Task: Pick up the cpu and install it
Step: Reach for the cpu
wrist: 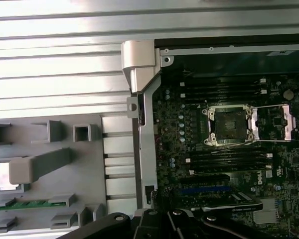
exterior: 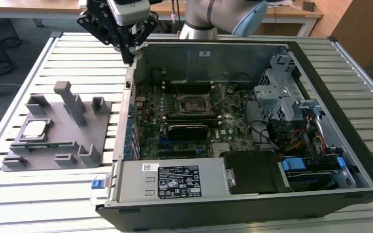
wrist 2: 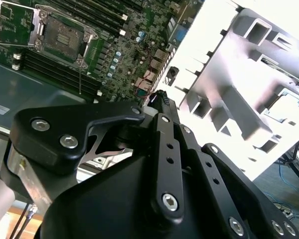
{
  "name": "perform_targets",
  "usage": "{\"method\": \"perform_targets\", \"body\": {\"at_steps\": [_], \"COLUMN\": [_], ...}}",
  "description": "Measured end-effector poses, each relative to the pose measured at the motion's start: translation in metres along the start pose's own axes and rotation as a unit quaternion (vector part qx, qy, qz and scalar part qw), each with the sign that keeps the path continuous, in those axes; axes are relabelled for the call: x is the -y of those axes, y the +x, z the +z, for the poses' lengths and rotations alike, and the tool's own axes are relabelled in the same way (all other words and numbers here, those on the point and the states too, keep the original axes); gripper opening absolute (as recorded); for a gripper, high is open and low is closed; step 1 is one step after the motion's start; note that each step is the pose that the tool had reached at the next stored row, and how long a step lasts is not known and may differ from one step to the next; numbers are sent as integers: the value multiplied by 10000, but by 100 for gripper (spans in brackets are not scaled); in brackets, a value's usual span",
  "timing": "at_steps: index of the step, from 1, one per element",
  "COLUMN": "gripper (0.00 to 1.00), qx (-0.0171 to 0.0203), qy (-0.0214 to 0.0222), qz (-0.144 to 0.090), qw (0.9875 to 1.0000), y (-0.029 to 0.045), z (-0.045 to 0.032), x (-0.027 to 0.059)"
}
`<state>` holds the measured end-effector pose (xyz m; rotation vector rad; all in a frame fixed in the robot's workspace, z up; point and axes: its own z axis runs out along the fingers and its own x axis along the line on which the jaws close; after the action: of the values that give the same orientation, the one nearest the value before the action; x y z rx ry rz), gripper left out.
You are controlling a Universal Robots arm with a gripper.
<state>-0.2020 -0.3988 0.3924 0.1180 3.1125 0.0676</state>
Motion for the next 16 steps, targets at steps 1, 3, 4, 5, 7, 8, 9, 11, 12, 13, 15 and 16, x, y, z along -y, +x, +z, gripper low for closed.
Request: {"method": "perform_targets", "body": {"at_steps": [1,3,4,5,7,8,9,11,12,13,15,16], "gripper": [11,11,11,11,11,11,11,11,11,11,11,11], "qx": [0,0,0,0,0,0,0,1,0,0,-8,-19], "qy": [0,0,0,0,0,0,0,0,0,0,0,0], "qz": [0,0,0,0,0,0,0,0,0,0,1,1], "qw": [10000,10000,10000,10000,10000,10000,10000,10000,10000,10000,10000,10000], "y": [10,32,44,58,89,108,129,173,196,215,255,278], "z": [0,0,0,0,0,-1,-1,-2,-2,-3,-4,-4], "x": [1,3,4,5,7,8,10,13,14,15,18,19]}}
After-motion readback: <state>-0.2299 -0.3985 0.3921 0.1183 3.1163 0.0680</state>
